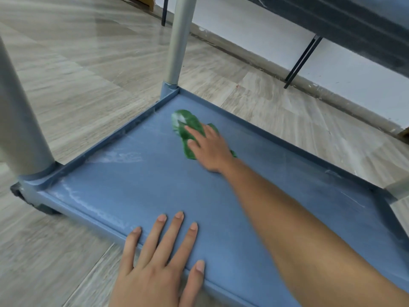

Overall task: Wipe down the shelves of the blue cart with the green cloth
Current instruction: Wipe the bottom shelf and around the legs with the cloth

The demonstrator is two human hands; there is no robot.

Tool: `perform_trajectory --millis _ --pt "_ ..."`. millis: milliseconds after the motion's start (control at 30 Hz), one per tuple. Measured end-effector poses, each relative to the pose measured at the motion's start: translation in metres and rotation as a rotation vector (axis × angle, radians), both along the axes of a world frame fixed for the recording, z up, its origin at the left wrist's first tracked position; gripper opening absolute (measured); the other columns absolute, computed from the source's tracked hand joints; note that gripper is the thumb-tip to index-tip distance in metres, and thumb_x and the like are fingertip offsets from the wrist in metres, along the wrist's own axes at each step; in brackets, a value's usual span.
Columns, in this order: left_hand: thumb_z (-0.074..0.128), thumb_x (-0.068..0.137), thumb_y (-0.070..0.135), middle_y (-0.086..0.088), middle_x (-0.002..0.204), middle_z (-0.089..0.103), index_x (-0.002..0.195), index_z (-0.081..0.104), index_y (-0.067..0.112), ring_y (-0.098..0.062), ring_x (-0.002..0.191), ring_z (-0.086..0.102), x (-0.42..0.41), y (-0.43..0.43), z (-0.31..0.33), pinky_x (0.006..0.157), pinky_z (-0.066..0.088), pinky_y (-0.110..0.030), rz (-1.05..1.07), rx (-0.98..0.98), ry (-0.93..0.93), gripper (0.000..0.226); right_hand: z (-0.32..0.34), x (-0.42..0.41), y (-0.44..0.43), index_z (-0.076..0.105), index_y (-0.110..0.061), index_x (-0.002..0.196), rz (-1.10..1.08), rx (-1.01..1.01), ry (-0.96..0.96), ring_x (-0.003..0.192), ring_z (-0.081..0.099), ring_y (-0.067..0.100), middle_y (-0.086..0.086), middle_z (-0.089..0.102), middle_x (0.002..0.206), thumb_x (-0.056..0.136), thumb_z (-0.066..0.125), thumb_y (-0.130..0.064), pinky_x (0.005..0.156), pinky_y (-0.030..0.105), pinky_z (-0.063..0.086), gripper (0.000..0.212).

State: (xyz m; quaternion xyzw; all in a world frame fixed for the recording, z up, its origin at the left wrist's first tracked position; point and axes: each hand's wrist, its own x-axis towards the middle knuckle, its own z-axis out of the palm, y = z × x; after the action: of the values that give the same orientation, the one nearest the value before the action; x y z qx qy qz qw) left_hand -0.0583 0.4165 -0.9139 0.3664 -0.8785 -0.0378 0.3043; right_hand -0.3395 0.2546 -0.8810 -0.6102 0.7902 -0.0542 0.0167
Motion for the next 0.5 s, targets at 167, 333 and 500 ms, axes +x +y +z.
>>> perform_trajectory --millis 167,333,500 --pt "0.049 0.084 0.051 0.0 0.145 0.055 0.131 0.065 0.028 -0.026 0.131 0.055 -0.003 -0.001 -0.004 0.102 0.042 -0.058 0.012 -0.008 -0.019 0.055 0.0 -0.108 0.077 0.024 -0.049 0.154 -0.199 0.041 0.017 0.154 0.011 0.028 0.004 0.02 0.167 0.103 0.026 -0.054 0.124 0.05 0.012 0.051" --pt "0.044 0.09 0.052 0.002 0.149 0.051 0.137 0.06 0.03 -0.019 0.137 0.046 -0.005 0.0 -0.007 0.107 0.038 -0.057 0.004 -0.006 -0.001 0.055 0.006 -0.201 0.186 0.014 -0.052 0.155 -0.518 0.112 0.052 0.155 0.01 0.024 -0.006 0.012 0.169 0.104 0.017 -0.055 0.123 0.051 0.01 0.051" --pt "0.043 0.091 0.055 0.004 0.154 0.045 0.143 0.054 0.031 -0.022 0.141 0.044 -0.005 0.002 -0.005 0.113 0.031 -0.057 0.001 0.05 -0.039 0.057 0.017 -0.252 0.27 0.016 -0.046 0.156 -0.771 0.23 0.063 0.155 0.008 0.024 -0.002 0.011 0.169 0.101 0.014 -0.06 0.12 0.062 0.004 0.057"
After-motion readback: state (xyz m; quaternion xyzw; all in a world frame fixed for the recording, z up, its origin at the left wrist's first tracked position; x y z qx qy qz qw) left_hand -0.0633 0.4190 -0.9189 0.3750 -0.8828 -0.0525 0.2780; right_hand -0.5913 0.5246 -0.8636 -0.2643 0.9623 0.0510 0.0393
